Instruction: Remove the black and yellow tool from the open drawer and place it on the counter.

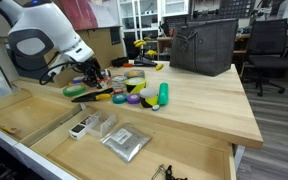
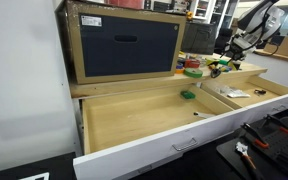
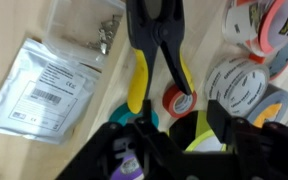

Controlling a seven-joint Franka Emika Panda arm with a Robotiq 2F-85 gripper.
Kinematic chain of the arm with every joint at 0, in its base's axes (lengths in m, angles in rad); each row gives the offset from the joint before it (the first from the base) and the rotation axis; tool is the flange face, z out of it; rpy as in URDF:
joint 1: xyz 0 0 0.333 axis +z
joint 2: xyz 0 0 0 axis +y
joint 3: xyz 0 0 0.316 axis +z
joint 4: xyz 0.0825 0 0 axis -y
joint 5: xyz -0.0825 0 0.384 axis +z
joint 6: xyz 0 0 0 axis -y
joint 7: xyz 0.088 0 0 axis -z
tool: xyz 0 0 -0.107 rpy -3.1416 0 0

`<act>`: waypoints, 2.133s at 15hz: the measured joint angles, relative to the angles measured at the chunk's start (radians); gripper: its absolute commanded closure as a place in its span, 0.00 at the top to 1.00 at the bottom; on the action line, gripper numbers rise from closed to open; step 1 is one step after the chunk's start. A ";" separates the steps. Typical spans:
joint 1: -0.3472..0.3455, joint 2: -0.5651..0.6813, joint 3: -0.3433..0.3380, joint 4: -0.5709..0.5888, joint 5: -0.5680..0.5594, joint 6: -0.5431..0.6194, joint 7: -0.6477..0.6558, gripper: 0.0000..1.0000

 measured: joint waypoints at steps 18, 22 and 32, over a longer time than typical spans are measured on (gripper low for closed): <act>0.152 0.055 -0.135 -0.069 -0.299 -0.314 0.090 0.00; 0.194 0.056 -0.126 -0.029 -0.299 -0.228 0.124 0.00; 0.191 0.017 -0.108 -0.078 -0.284 -0.106 0.042 0.00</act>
